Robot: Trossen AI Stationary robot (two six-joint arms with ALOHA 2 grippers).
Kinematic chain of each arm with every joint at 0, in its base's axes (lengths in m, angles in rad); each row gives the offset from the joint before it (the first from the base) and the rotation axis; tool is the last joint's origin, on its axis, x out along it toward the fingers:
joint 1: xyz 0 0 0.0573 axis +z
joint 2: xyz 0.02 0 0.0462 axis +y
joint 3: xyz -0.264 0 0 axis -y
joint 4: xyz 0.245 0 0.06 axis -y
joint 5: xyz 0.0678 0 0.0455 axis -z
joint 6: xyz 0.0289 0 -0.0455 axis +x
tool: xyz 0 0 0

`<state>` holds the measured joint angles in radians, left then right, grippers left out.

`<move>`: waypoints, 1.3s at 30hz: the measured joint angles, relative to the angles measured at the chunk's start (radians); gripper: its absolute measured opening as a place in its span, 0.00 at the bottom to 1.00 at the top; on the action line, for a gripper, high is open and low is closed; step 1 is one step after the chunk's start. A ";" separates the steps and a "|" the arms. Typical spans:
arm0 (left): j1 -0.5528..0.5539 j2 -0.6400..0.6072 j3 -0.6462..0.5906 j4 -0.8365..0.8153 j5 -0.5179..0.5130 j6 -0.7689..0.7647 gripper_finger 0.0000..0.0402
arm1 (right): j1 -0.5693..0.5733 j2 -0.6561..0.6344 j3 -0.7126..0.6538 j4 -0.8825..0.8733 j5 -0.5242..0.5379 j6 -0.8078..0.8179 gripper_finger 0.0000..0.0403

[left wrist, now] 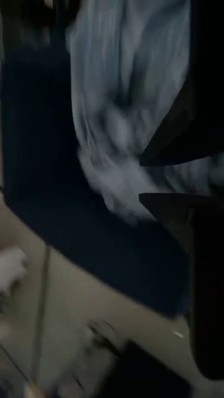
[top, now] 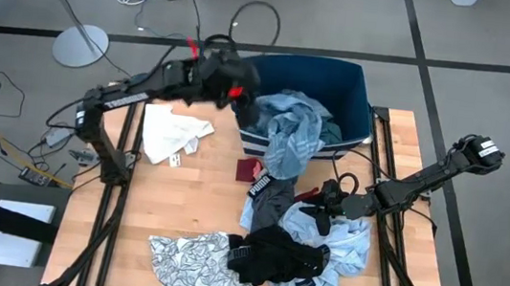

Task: Sort clothes
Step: Put the blue cloth into the blue bin

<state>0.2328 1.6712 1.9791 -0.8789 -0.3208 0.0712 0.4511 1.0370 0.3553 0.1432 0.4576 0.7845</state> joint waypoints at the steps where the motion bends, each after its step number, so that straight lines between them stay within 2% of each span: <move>1: -0.028 -0.015 -0.015 0.010 0.002 0.005 0.21 | 0.000 0.000 0.000 0.000 -0.003 0.000 0.41; 5: -0.128 -0.114 -0.128 0.100 -0.013 0.005 0.21 | 0.000 0.000 0.000 0.000 -0.006 0.000 0.41; 9: -0.222 -0.269 -0.314 0.197 -0.074 -0.033 0.21 | 0.001 0.000 0.000 0.003 -0.014 0.002 0.41; 15: -0.379 -0.530 -0.665 0.354 -0.086 -0.159 0.21 | 0.011 0.000 0.000 0.007 -0.013 0.008 0.41; 23: -0.564 -0.783 -1.041 0.420 -0.241 -0.386 0.21 | 0.011 0.000 0.000 0.051 -0.005 0.003 0.41; 27: -0.614 -0.834 -1.186 0.459 -0.280 -0.472 0.21 | 0.011 0.000 0.000 0.114 -0.003 -0.022 0.41; 33: -0.654 -0.855 -1.356 0.637 -0.296 -0.502 0.21 | 0.005 0.004 0.008 0.188 0.088 -0.158 0.41; 39: -0.668 -0.856 -1.530 0.847 -0.296 -0.494 0.21 | -0.033 0.098 0.097 0.174 0.131 -0.407 0.36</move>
<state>-0.4350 0.8150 0.4491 -0.0318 -0.6164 -0.4229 0.4178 1.1351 0.4522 0.3174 0.5883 0.3775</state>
